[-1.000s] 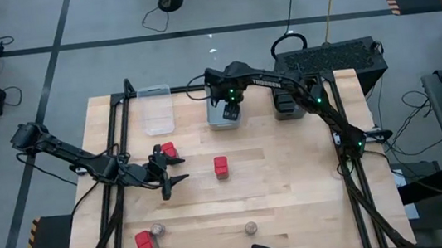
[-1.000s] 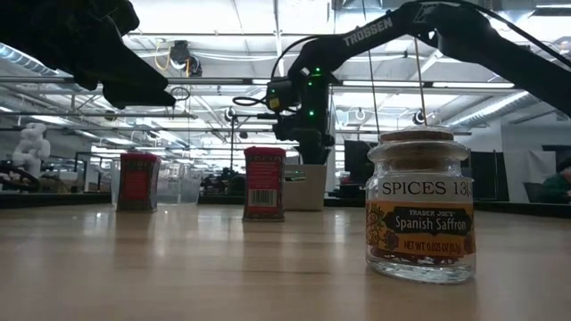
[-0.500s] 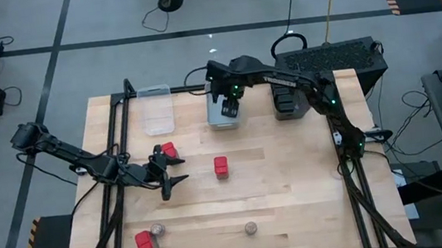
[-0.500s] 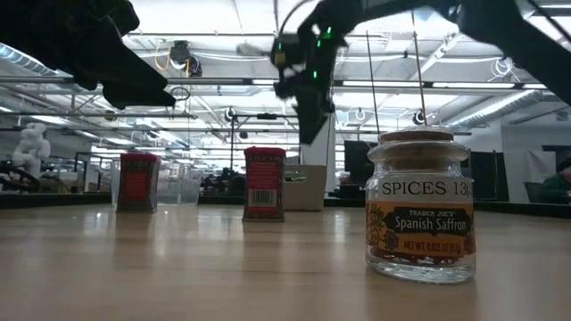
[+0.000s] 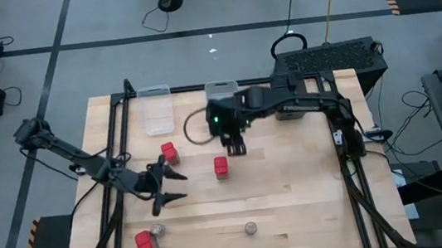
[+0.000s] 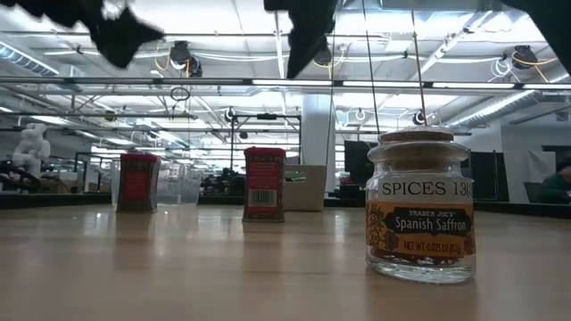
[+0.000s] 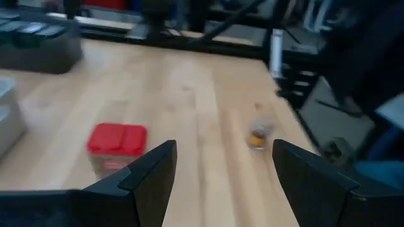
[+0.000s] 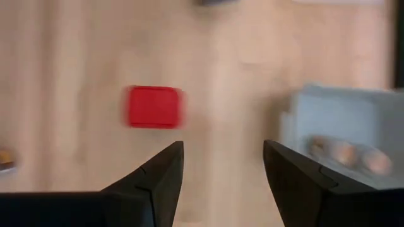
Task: Sort spices by type
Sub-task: Put the bottom left brown seasoning bottle into the light gray bin
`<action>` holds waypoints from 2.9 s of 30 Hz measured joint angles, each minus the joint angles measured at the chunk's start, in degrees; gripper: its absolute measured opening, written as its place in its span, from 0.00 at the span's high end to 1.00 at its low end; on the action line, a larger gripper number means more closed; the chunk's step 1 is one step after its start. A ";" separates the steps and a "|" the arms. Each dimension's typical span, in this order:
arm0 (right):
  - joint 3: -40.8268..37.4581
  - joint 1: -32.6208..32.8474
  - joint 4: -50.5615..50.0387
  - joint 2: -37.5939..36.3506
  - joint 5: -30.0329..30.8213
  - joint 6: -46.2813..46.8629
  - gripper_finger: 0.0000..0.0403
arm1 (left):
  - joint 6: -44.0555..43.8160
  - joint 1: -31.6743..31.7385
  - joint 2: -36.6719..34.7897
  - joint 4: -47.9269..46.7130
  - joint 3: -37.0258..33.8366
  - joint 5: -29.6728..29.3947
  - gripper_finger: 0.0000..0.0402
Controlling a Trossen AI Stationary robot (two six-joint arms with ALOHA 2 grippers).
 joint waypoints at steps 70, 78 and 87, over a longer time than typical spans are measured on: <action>-28.13 16.47 71.53 5.19 -1.64 -3.63 0.50 | -40.11 -13.66 40.09 -57.50 30.64 29.09 0.34; -28.11 16.47 71.44 5.17 -1.61 -3.85 0.50 | -40.24 -13.66 41.48 -56.27 30.64 30.73 0.34; -28.11 16.48 71.01 5.17 -1.61 -3.86 0.50 | -40.24 -13.66 43.10 -56.29 30.64 32.02 0.34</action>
